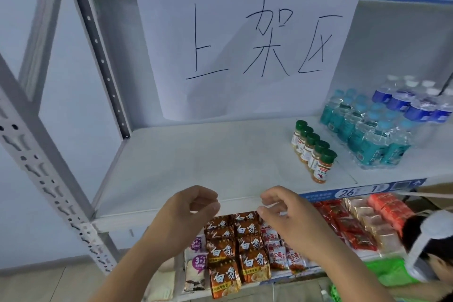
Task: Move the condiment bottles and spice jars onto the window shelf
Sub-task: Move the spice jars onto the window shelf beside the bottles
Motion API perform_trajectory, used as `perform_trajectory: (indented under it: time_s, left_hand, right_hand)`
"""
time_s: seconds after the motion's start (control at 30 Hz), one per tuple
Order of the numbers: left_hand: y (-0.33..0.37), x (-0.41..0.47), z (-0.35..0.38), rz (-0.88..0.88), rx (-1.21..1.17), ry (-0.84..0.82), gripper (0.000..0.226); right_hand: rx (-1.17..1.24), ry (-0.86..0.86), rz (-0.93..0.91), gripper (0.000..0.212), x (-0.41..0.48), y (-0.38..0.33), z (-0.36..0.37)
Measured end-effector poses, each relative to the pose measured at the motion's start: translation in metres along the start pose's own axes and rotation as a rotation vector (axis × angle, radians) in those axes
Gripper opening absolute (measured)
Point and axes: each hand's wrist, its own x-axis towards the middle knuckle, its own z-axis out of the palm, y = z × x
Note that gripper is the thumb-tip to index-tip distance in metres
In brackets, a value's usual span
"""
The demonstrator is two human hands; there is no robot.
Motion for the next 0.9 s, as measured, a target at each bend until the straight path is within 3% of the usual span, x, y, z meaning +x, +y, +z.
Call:
perform_trajectory:
  time_s: [0.37, 0.7, 0.9]
  left_hand:
    - [0.012, 0.031, 0.026, 0.038, 0.044, -0.123, 0.014]
    - [0.049, 0.056, 0.063, 0.019, 0.074, -0.057, 0.015]
    - [0.077, 0.071, 0.110, 0.000, 0.092, -0.063, 0.015]
  right_hand:
    - [0.057, 0.115, 0.055, 0.022, 0.016, 0.044, -0.023]
    - [0.063, 0.296, 0.037, 0.016, 0.053, 0.088, -0.082]
    - [0.061, 0.389, 0.092, 0.047, 0.074, 0.128, -0.111]
